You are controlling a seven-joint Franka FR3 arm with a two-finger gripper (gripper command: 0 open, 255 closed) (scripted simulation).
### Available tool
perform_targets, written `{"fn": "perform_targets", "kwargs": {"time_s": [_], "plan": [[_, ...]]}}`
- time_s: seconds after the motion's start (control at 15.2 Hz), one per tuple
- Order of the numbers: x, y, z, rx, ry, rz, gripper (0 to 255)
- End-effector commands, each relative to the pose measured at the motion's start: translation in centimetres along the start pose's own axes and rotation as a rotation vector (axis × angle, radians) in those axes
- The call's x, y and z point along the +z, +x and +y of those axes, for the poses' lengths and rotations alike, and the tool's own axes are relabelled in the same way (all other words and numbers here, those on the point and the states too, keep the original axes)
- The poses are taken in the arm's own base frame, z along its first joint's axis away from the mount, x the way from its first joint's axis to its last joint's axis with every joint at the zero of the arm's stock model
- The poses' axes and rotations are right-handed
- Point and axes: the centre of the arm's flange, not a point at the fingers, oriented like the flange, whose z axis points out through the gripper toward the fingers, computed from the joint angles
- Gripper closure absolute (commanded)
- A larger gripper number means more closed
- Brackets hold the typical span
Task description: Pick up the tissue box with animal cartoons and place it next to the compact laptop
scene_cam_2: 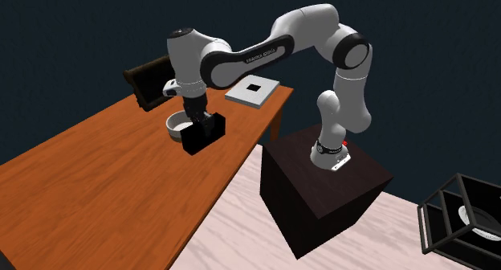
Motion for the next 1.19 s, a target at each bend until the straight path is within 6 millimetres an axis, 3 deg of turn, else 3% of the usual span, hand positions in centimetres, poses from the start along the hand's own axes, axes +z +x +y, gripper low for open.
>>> {"fn": "perform_targets", "kwargs": {"time_s": [0.0,1.12], "plan": [[0.1,-2.4,0.2,0.0,0.0,0.0,255],[0.0,-24.8,2.0,0.0,0.0,0.0,255]]}}
